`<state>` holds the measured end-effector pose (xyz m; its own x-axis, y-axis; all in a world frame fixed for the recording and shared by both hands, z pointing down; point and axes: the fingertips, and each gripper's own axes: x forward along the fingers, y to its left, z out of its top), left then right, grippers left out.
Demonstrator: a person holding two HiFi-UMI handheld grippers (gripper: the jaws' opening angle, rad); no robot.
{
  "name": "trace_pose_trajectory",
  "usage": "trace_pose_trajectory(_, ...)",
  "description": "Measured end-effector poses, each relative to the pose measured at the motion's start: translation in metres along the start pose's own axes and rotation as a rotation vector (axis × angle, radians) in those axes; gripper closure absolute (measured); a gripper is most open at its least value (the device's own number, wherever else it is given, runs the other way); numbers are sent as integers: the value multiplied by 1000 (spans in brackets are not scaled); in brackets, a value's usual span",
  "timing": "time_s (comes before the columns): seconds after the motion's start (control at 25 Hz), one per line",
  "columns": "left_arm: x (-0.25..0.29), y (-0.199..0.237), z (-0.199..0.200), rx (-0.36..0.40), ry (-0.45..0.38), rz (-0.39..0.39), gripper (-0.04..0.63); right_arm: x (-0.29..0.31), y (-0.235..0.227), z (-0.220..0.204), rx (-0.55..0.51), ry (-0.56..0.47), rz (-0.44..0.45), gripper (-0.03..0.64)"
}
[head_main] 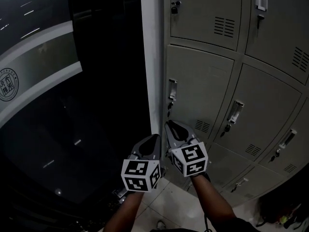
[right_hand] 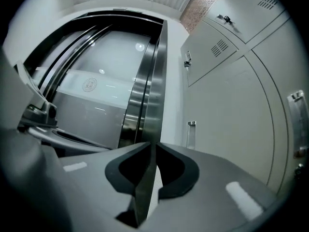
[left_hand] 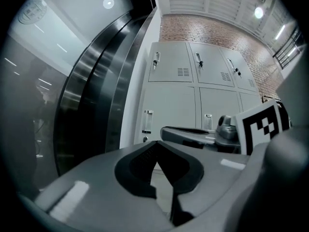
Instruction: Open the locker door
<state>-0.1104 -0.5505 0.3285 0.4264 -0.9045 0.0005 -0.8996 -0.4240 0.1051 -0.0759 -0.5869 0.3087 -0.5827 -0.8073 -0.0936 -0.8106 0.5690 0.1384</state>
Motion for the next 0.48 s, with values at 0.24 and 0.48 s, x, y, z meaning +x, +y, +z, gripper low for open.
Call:
trace_pose_trajectory(0.24,3,10,6,7,3,-35,591,43,-42,16,28,-38,-69,584)
trace_pose_trajectory(0.48,7,25,8,9,2,-31,591,81,-79,17,30,-34,-118,555)
